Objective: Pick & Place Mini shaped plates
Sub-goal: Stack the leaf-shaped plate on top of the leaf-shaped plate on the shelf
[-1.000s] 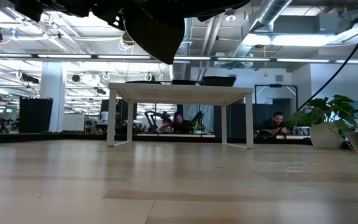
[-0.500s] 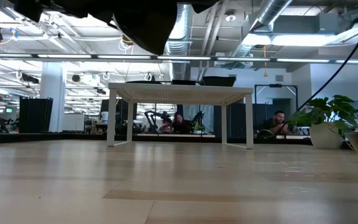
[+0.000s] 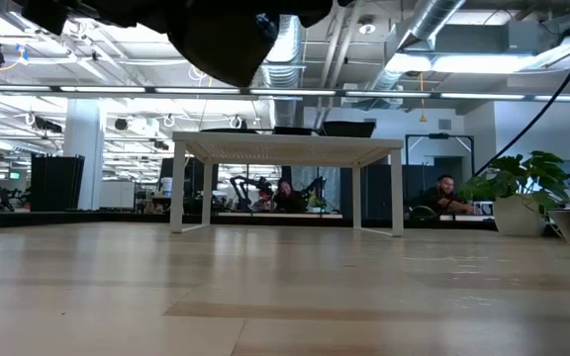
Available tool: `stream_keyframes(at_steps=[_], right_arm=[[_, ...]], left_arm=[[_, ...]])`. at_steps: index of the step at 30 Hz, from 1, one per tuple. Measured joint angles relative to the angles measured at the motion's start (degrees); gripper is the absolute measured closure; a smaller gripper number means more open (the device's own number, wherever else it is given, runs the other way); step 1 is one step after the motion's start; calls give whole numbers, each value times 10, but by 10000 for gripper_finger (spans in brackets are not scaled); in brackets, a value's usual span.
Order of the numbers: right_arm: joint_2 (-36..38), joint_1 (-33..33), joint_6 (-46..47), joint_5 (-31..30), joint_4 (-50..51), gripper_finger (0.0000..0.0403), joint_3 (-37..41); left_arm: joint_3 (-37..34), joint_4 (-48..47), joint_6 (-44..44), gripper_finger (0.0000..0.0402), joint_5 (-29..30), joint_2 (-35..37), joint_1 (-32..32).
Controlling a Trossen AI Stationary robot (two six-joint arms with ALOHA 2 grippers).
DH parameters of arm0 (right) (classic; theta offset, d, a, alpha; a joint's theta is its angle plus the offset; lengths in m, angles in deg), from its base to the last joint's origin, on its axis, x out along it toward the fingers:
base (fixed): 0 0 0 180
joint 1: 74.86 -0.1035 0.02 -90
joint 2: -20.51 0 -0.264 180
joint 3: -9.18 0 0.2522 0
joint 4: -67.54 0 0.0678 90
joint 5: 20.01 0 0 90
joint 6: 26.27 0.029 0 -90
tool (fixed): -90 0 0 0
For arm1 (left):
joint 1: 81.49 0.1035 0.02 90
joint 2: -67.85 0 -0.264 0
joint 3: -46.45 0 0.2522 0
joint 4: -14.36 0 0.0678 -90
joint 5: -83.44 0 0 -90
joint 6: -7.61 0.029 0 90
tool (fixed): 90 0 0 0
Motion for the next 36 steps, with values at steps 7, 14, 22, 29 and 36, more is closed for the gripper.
stream_keyframes(at_steps=[7,14,22,29,36], right_arm=[[48,-4,-13,-28,12,300,0],[165,-48,42,-107,174,302,1],[208,-131,161,-167,134,302,158],[209,-149,126,-261,62,302,218],[213,-133,121,-255,6,302,215]], left_arm=[[0,-5,-46,394,44,0,-51],[3,-8,-45,394,280,6,-106],[78,-64,30,394,389,68,-47],[85,-179,257,394,222,117,85],[85,-246,259,394,84,148,252]])
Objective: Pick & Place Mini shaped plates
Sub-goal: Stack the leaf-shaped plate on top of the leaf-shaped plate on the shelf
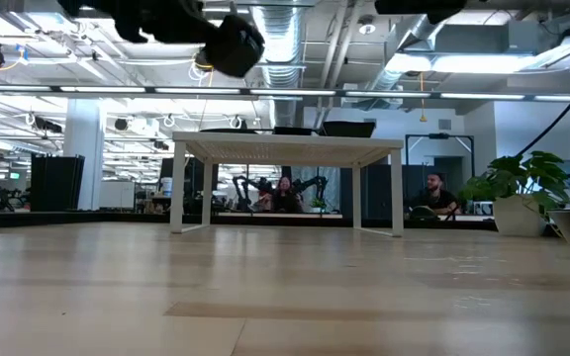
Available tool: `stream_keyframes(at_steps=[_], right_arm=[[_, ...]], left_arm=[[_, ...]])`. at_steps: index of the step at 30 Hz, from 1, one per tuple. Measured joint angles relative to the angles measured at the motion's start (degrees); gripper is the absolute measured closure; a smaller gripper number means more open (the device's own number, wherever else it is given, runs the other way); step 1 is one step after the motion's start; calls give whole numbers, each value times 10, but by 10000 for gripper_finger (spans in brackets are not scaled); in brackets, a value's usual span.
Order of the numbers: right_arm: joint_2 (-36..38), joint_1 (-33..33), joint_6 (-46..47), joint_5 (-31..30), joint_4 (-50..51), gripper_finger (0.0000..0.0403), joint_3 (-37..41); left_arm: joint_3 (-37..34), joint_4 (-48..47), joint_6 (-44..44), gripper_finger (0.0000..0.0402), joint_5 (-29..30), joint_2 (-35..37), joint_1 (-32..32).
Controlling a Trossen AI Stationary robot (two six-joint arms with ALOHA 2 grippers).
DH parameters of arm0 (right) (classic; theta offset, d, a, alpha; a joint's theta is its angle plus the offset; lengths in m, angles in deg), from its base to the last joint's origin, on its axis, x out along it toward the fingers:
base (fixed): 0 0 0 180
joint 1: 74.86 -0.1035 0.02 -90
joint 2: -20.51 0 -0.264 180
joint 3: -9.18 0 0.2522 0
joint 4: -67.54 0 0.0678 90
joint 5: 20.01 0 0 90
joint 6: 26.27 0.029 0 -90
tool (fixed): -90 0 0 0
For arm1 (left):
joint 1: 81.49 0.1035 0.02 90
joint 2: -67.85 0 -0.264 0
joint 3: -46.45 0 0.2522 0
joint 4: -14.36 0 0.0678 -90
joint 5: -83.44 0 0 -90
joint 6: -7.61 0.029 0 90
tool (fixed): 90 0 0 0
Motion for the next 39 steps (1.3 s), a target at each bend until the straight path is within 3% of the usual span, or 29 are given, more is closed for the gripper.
stream_keyframes(at_steps=[3,6,13,22,32,39], right_arm=[[0,5,0,1,0,302,0],[0,5,0,1,-2,302,0],[0,5,3,2,0,302,0],[0,5,5,2,0,302,0],[0,5,10,2,0,302,0],[0,5,8,2,0,302,0]], left_arm=[[0,-16,25,393,-124,-8,61],[0,-15,62,394,-169,-19,103],[0,-15,157,394,-171,-45,158],[0,-21,165,393,-197,-98,173],[0,-16,162,377,-125,-114,174],[0,-13,150,337,-98,-114,173]])
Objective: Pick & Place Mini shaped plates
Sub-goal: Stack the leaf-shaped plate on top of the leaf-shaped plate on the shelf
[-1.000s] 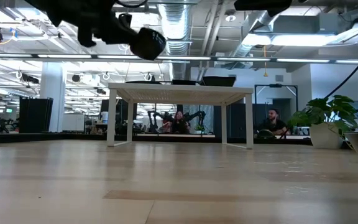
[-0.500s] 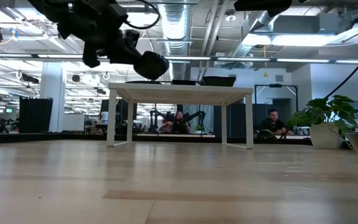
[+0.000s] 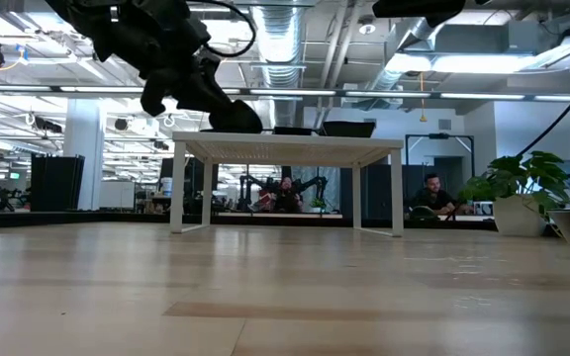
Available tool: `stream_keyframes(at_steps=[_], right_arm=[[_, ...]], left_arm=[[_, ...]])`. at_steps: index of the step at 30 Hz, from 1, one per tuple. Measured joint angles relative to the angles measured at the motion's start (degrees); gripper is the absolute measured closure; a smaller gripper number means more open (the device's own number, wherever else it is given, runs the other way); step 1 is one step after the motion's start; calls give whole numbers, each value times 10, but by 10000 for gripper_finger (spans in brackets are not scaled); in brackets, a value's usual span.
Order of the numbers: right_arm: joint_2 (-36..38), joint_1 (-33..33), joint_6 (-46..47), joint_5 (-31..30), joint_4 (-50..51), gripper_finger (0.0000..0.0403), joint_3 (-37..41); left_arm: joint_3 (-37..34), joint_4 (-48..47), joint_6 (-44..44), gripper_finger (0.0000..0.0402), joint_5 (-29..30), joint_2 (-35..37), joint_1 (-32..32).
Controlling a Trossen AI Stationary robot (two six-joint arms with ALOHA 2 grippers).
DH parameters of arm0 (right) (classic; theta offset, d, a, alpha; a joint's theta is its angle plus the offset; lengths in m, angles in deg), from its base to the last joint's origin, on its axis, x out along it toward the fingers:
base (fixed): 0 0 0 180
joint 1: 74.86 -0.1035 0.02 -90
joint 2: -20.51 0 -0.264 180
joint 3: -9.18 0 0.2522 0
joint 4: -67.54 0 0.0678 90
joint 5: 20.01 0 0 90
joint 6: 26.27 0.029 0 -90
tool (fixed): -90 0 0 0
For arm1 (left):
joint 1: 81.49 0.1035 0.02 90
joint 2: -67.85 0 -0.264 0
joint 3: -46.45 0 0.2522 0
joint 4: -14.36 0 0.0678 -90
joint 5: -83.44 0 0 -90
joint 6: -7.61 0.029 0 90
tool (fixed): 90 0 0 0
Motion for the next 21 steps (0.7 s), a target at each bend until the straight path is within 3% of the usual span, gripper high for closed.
stream_keyframes(at_steps=[8,15,18,21], right_arm=[[0,0,-3,0,0,302,0],[0,0,-11,0,0,302,0],[0,0,-25,0,-1,302,0],[0,2,-25,0,-4,302,0]], left_arm=[[0,4,-83,291,7,29,-22],[0,14,-170,268,86,86,-107],[0,56,-235,266,109,72,-139],[0,106,-245,270,167,41,-157]])
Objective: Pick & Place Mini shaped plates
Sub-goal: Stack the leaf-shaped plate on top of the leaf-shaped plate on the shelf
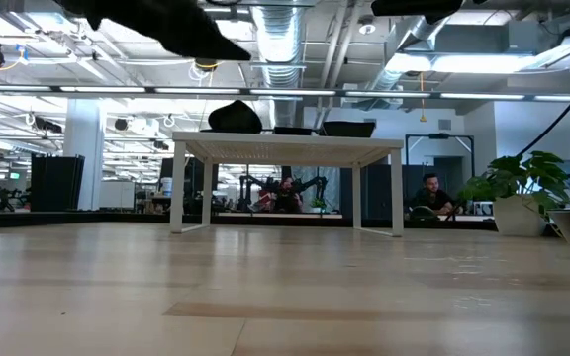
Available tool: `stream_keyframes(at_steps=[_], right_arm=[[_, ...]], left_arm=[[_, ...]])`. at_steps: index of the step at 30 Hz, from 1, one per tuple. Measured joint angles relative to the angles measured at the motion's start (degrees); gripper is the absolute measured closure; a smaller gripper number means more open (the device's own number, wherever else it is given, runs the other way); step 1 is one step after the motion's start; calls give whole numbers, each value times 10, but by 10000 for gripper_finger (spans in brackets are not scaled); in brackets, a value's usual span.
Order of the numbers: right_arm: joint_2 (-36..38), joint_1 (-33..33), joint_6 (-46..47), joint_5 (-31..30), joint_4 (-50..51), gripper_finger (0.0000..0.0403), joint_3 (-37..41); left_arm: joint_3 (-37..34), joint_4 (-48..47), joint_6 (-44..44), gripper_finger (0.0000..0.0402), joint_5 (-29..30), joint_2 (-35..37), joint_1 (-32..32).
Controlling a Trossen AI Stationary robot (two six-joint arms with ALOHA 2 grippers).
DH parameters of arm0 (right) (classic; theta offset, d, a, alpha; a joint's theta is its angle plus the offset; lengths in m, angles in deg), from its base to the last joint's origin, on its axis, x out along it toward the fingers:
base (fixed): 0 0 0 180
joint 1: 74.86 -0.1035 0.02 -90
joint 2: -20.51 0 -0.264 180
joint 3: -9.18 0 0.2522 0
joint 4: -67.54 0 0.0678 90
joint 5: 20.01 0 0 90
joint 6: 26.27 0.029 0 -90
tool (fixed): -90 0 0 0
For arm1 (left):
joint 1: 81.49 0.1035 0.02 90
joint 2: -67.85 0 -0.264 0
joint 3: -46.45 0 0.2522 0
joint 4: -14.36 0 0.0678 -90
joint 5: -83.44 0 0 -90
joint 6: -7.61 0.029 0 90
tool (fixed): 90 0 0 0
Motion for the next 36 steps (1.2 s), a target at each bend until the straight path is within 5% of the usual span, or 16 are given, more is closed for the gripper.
stream_keyframes(at_steps=[12,27,36], right_arm=[[0,9,0,0,2,302,0],[0,9,0,3,2,302,0],[0,9,1,3,2,302,0]], left_arm=[[0,12,-13,276,172,-102,-1],[0,11,-12,392,175,-101,-4],[0,9,2,394,182,-97,-41]])
